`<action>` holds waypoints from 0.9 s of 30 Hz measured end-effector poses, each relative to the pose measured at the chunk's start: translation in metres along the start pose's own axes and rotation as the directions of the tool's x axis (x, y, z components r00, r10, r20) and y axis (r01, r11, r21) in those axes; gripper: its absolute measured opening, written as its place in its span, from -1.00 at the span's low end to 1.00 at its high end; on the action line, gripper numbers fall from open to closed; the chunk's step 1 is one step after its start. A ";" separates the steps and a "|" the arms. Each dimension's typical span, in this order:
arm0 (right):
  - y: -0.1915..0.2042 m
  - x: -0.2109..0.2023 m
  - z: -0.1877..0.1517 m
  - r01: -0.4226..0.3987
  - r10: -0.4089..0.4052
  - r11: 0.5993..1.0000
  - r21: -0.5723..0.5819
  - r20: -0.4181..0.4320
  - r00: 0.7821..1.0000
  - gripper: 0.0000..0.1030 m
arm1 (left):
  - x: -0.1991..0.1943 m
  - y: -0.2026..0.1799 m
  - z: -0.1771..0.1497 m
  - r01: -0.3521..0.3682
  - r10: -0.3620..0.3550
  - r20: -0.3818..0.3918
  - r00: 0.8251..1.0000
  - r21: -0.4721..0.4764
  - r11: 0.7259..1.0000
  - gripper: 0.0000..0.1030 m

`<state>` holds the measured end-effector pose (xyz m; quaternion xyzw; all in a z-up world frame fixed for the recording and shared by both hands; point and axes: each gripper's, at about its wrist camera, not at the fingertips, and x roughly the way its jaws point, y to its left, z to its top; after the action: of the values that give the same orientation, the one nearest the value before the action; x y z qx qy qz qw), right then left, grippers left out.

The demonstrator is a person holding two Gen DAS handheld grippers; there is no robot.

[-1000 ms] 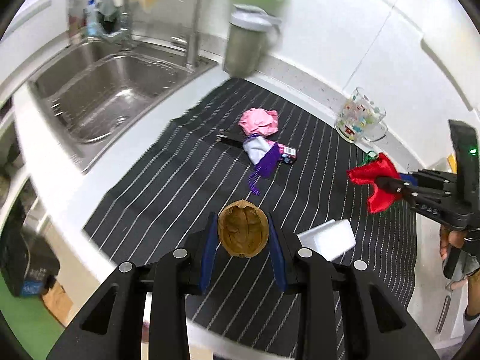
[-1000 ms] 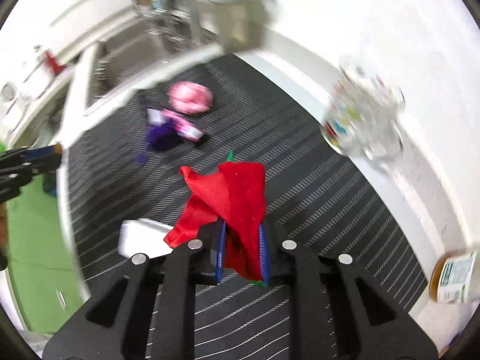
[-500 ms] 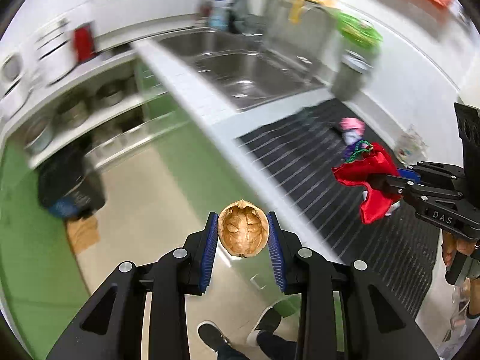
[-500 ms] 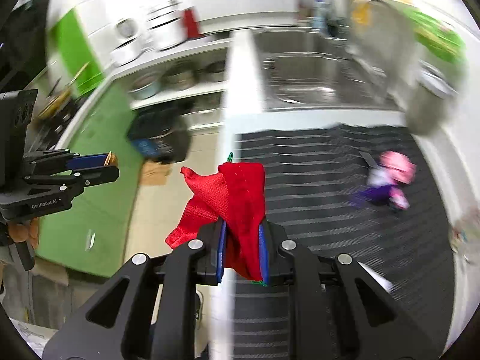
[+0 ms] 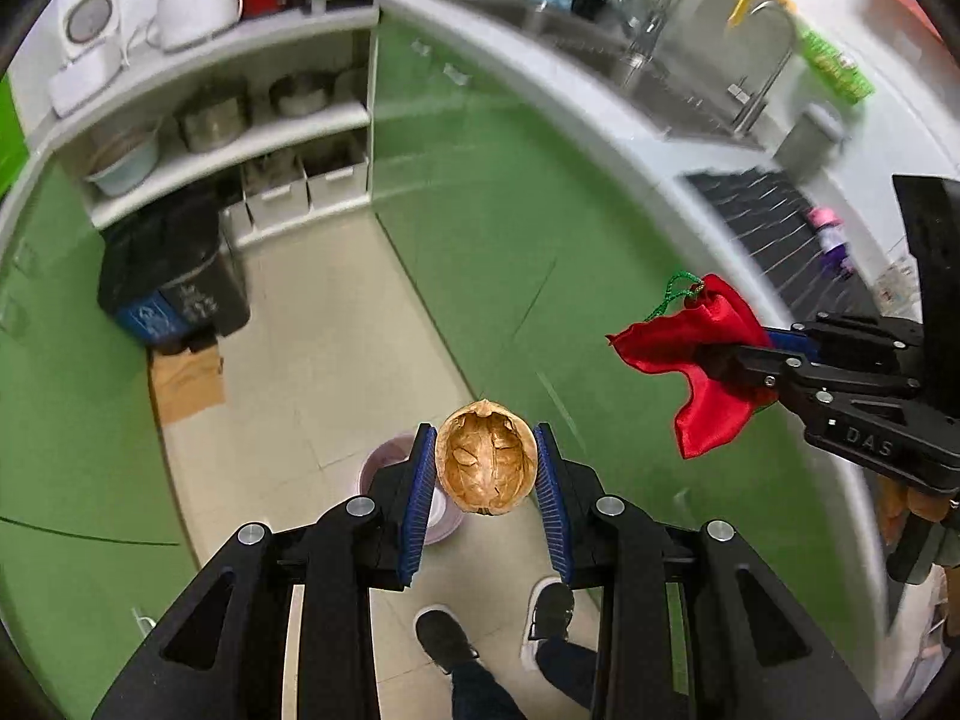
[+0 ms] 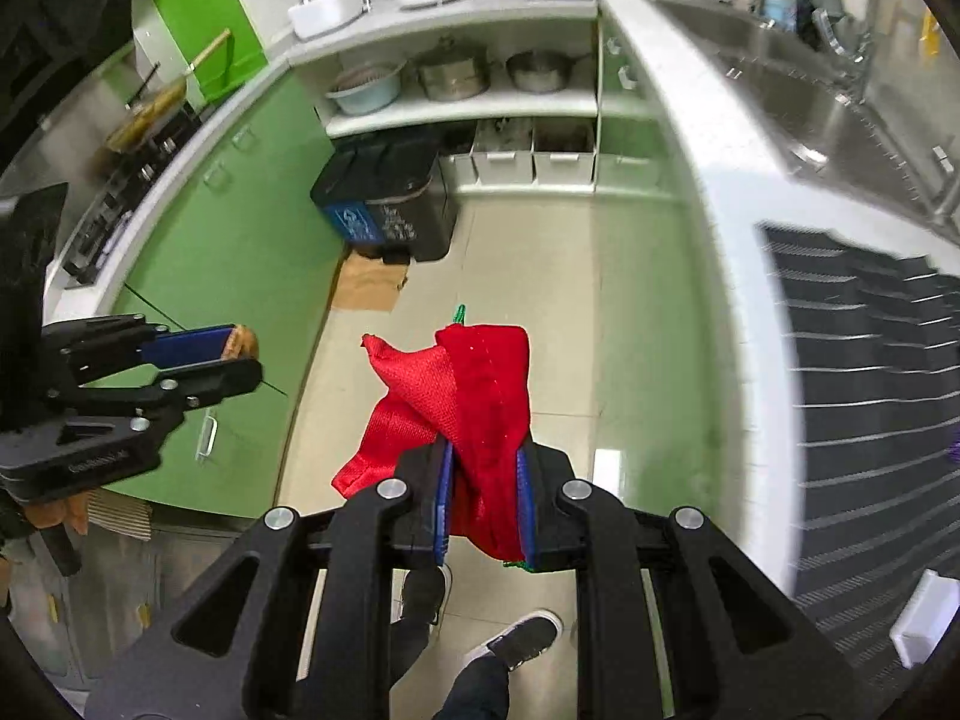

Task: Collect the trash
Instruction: 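Carry the walnut shell with the left tool while the right tool carries the red bag toward the bin, then open the left tool over the pink bin while the right tool drops the red bag in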

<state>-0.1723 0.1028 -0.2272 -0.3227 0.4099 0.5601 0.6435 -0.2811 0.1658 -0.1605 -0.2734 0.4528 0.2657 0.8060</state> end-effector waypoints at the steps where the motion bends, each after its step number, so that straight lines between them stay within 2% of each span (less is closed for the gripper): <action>1: -0.002 0.026 -0.005 -0.002 0.003 1.000 0.005 -0.014 1.000 -0.67 | 0.013 0.008 -0.006 0.001 -0.001 -0.005 1.000 -0.001 1.000 -0.37; 7: -0.013 0.138 -0.039 0.016 -0.015 1.000 0.005 -0.081 0.997 -0.68 | 0.128 0.057 -0.045 0.011 -0.013 -0.054 0.998 -0.052 0.999 -0.37; 12: -0.026 0.188 -0.054 0.029 -0.029 1.000 -0.002 -0.106 0.994 -0.68 | 0.192 0.083 -0.070 0.004 -0.011 -0.080 0.997 -0.085 0.996 -0.31; 13: -0.028 0.194 -0.055 0.031 -0.031 1.000 -0.001 -0.109 0.994 -0.68 | 0.200 0.087 -0.074 0.000 -0.008 -0.084 0.996 -0.094 0.996 0.12; 14: -0.029 0.198 -0.056 0.032 -0.032 0.999 0.000 -0.112 0.993 -0.68 | 0.206 0.092 -0.078 -0.004 -0.005 -0.082 0.997 -0.107 0.994 0.82; 15: -0.029 0.202 -0.056 0.033 -0.033 0.999 0.000 -0.114 0.993 -0.68 | 0.208 0.094 -0.079 -0.007 -0.001 -0.072 0.997 -0.114 0.993 0.89; 19: -0.026 0.211 -0.056 0.027 -0.028 1.000 -0.010 -0.120 0.992 -0.68 | 0.213 0.103 -0.084 -0.024 0.014 -0.078 0.997 -0.129 0.991 0.89; 27: -0.006 0.228 -0.056 -0.017 0.010 0.999 -0.049 -0.142 0.990 -0.68 | 0.189 0.119 -0.087 -0.035 0.028 -0.043 0.999 -0.170 0.985 0.89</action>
<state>-0.1675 0.1570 -0.4552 -0.3751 0.4427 0.5500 0.6007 -0.3276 0.2252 -0.3876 -0.3394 0.4490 0.3106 0.7660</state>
